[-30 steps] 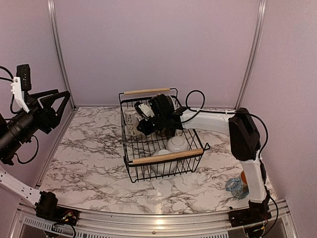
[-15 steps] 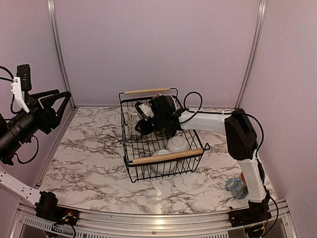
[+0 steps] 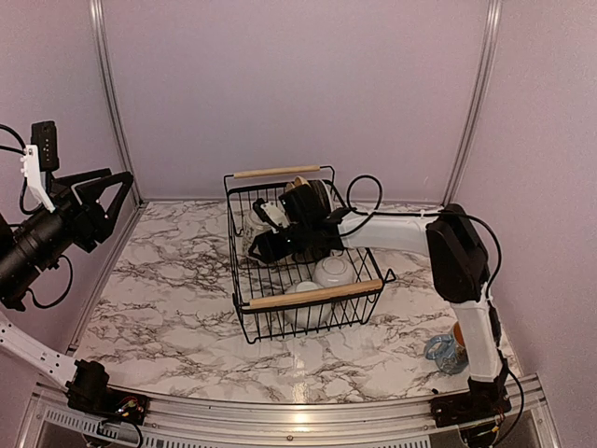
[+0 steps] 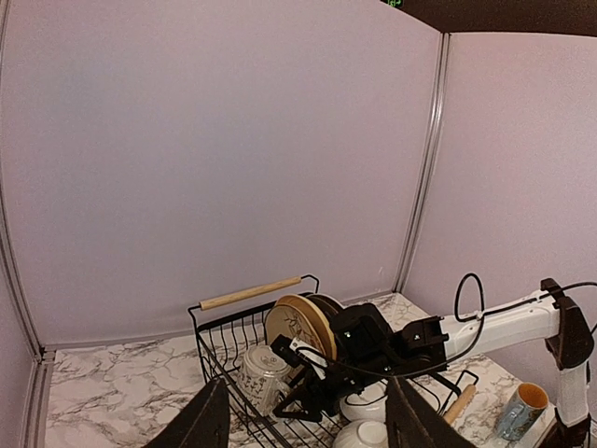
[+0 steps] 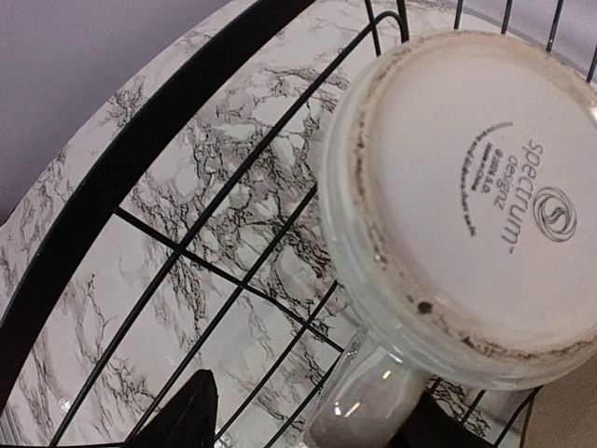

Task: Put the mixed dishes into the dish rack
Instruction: Turn the cup upside down over the dish rack.

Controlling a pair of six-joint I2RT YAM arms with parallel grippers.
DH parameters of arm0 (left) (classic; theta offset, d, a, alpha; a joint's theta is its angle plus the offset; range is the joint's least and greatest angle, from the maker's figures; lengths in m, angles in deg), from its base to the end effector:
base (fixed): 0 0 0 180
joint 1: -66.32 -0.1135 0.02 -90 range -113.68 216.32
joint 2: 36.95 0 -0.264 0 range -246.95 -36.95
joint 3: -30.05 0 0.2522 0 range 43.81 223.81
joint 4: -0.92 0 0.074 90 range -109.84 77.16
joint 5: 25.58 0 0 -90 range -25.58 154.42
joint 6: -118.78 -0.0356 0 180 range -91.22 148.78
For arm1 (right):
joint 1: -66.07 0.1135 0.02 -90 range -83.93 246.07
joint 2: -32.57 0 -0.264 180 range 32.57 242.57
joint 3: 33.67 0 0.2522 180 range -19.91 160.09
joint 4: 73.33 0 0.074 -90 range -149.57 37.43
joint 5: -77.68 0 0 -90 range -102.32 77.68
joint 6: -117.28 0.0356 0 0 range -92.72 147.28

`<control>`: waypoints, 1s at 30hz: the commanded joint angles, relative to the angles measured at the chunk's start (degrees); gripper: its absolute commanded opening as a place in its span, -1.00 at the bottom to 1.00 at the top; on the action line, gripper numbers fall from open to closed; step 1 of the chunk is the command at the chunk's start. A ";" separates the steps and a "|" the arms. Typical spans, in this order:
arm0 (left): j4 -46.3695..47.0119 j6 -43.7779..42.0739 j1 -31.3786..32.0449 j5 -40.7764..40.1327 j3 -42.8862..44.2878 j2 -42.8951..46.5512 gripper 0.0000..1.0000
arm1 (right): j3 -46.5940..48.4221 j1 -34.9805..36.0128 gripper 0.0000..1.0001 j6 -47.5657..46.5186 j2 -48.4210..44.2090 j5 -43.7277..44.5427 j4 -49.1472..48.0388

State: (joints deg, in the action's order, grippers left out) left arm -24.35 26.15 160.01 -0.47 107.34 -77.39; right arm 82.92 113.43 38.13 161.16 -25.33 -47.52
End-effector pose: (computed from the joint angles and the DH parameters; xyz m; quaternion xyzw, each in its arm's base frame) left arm 0.0252 -0.1100 0.4539 0.1202 0.6656 -0.2290 0.7001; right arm 0.3445 0.3859 0.2008 -0.3268 0.8318 0.3015 0.3324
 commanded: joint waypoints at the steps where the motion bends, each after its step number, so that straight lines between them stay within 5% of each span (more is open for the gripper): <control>1: -1.03 -0.11 -0.23 0.14 0.89 0.77 0.18 | -0.60 0.29 0.14 2.37 -5.25 -1.92 0.01; 17: -1.84 0.73 -0.21 -0.02 1.37 -0.15 0.21 | -4.02 -0.02 0.04 3.97 -7.72 -4.00 -0.38; 30: -11.00 5.78 -0.61 -7.81 6.34 -6.63 0.29 | -6.13 0.28 -0.06 -1.67 -18.85 -8.22 -0.44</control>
State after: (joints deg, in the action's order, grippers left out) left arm -31.06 29.97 160.01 -6.48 111.30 -81.24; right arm 76.47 113.43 39.03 147.20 -31.76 -47.47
